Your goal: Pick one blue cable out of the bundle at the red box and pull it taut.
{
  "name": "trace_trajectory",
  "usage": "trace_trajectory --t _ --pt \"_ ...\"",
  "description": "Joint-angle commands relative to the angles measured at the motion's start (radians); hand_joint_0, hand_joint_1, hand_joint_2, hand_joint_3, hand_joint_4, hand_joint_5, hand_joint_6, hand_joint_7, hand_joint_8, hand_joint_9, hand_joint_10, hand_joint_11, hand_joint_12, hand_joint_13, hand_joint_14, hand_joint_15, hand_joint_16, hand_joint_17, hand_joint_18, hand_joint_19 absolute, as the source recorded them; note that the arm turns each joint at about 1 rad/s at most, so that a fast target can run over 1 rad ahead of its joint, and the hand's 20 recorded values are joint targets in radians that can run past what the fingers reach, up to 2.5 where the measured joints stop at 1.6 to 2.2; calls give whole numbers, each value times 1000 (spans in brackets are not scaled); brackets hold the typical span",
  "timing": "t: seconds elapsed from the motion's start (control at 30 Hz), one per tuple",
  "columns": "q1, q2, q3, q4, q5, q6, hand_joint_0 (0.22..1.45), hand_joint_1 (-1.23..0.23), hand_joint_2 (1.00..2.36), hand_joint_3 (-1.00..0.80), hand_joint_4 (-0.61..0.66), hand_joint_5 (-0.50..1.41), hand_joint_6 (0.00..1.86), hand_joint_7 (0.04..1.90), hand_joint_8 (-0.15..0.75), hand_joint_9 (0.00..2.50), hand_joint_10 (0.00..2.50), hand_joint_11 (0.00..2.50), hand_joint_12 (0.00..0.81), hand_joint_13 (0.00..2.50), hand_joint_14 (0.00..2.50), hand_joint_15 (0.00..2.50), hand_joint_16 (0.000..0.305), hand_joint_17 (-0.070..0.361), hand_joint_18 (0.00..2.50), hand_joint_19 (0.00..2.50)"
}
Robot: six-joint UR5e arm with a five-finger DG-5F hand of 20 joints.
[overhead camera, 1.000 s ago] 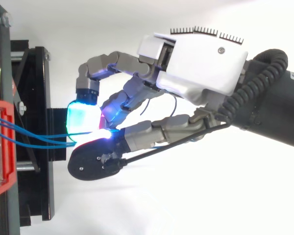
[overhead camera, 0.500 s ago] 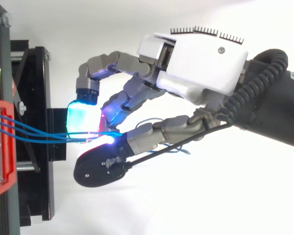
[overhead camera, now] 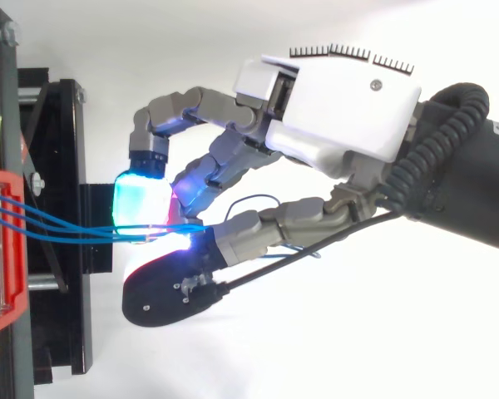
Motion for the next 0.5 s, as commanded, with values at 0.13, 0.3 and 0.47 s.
trace_trajectory --t 0.13,0.3,0.47 --pt "0 1 1 1 0 0 618 -789 1003 -458 257 -189 889 1347 308 983 19 1149 430 701 12 349 58 130 648 329" --pt "0 -1 1 1 0 2 617 -771 1014 -323 247 -183 891 1399 315 999 20 1137 431 708 12 349 58 130 649 335" --pt "0 1 1 -2 0 2 624 -784 1015 -284 234 -183 895 1407 317 1005 20 1145 434 710 10 345 58 130 653 336"
